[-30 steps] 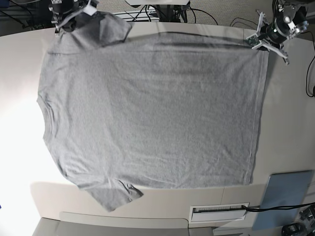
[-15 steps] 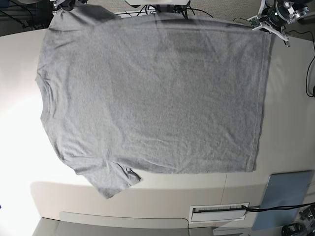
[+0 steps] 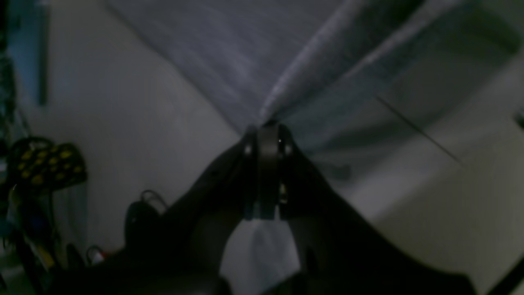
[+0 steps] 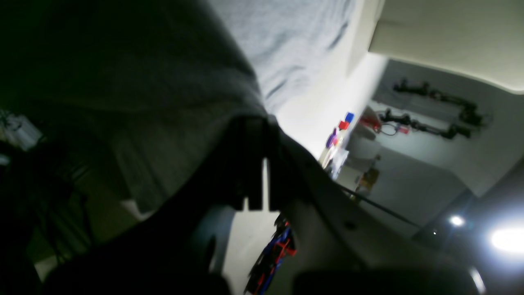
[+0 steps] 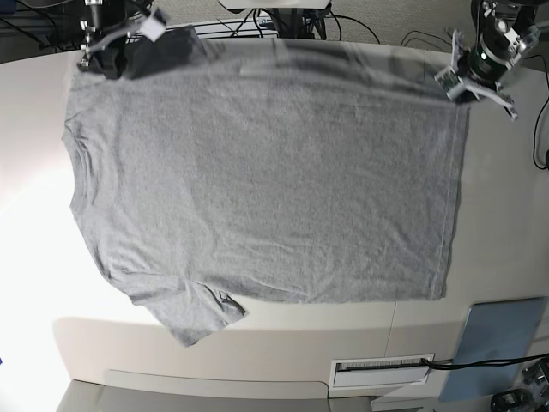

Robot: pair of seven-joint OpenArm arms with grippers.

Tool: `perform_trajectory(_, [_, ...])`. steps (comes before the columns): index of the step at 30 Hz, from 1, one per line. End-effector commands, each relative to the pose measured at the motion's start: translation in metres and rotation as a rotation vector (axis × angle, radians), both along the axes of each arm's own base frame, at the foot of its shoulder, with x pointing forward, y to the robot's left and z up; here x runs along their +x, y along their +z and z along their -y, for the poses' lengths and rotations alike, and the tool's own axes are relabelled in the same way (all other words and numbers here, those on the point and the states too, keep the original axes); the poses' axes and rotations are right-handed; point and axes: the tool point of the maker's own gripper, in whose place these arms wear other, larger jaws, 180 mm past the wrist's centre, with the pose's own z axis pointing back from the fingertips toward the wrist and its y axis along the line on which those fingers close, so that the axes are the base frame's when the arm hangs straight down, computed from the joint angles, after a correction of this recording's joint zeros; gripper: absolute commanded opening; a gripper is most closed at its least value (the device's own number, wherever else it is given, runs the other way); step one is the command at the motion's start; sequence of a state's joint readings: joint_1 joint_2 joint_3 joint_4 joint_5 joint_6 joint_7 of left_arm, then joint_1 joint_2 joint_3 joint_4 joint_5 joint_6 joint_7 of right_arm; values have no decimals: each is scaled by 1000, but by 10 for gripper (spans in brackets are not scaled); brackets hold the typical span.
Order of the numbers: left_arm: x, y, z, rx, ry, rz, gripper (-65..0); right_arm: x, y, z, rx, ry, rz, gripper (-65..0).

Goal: Fold the T-shirt properly
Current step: 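Lift the shoulder corners with both grippers and pull toward the robot, then lay the lifted shoulder edge down across the shirt body with both grippers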

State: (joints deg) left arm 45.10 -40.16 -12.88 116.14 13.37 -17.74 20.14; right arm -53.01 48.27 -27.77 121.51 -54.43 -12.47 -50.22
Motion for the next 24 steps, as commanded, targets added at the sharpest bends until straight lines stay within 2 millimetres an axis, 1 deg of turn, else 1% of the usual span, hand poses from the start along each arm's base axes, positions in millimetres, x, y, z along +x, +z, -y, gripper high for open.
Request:
perform_trajectory(1, [13, 12, -2, 0, 5, 53, -650, 12, 10, -1, 13, 6, 50, -650])
perform_trajectory(4, [28, 18, -2, -24, 20, 93, -650, 34, 18, 0, 53, -8, 111, -650])
perform_trajectory(7, [42, 20, -7, -51, 49, 117, -650, 56, 25, 0, 102, -6, 148, -650])
perform_trajectory(12, [61, 14, -21, -100, 112, 128, -650, 82, 26, -7, 167, 33, 134, -650])
perform_trajectory(14, [68, 13, -27, -103, 124, 140, -650, 92, 29, -8, 179, 37, 149, -650])
perform_trajectory(18, [78, 12, -36, -104, 151, 150, -650, 110, 33, -6, 187, 44, 187, -650])
perform_trajectory(21, [80, 7, -36, -120, 140, 123, -650, 121, 34, -2, 180, 47, 207, -650])
perform_trajectory(24, [83, 8, -38, -118, 146, 129, -650, 133, 40, -3, 191, 54, 229, -650])
